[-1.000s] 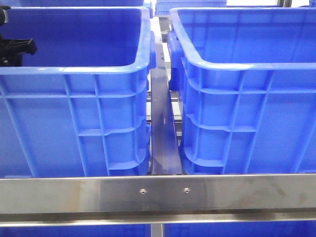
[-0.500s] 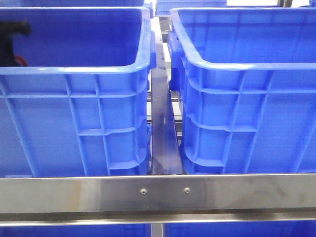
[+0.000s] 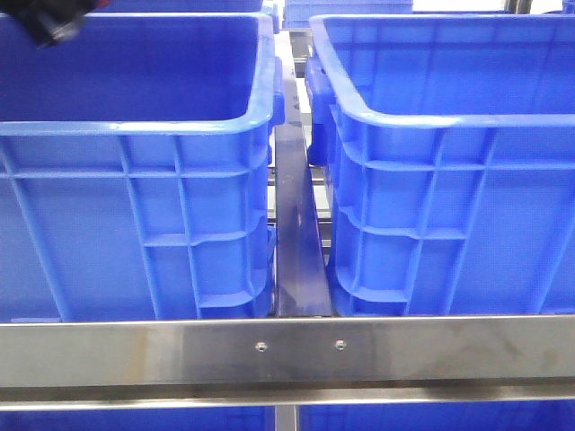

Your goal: Pick red and yellow buttons and place in box

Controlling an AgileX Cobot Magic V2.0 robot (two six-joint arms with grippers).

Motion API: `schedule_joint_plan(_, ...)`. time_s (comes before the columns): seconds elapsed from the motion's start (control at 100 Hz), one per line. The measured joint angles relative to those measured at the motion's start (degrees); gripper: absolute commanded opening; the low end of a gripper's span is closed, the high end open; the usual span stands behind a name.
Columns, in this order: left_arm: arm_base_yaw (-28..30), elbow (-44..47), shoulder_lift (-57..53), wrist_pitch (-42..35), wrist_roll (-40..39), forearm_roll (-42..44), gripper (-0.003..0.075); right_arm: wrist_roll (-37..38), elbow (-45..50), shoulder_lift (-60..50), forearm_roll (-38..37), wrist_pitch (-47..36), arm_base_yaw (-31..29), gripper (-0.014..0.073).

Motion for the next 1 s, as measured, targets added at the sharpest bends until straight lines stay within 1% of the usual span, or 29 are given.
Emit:
schedule_joint_plan(0.11,-3.9,0.0,-0.2,1.0,5.7,-5.1,0.0134,0.0,0.0,0.0,0.0,0.0,0.0,-0.0063)
schedule_joint_plan(0.21,-8.1,0.0,-0.2,1.5,9.6,-7.3,0.0134,0.0,0.0,0.0,0.0,0.0,0.0,-0.0063)
schedule_joint_plan(0.4,-16.1,0.0,-0.2,1.5,11.1,-8.6,0.0134,0.0,0.0,0.0,0.0,0.0,0.0,-0.0063)
schedule_joint_plan(0.54,-20.4,0.0,-0.2,1.1,11.3,-9.0,0.0134,0.0,0.0,0.0,0.0,0.0,0.0,-0.0063)
schedule_joint_plan(0.66,-22.4,0.0,-0.2,0.0,11.3,-9.0,0.0134,0.0,0.0,0.0,0.0,-0.2,0.0,-0.0063)
schedule_joint_plan(0.79,-22.8,0.0,-0.1,-0.4,11.3,-9.0,0.0134,0.0,-0.1,0.0,0.0,-1.0,0.0,-0.0062)
schedule_joint_plan(0.86,-22.8,0.0,-0.1,-0.5,11.3,-9.0,0.0134,0.0,-1.5,0.0,0.0,1.5,0.0,-0.006)
schedule_joint_plan(1.0,-22.8,0.0,-0.1,-0.7,11.3,-9.0,0.0134,0.0,-8.0,0.3,0.0,9.2,0.0,-0.006)
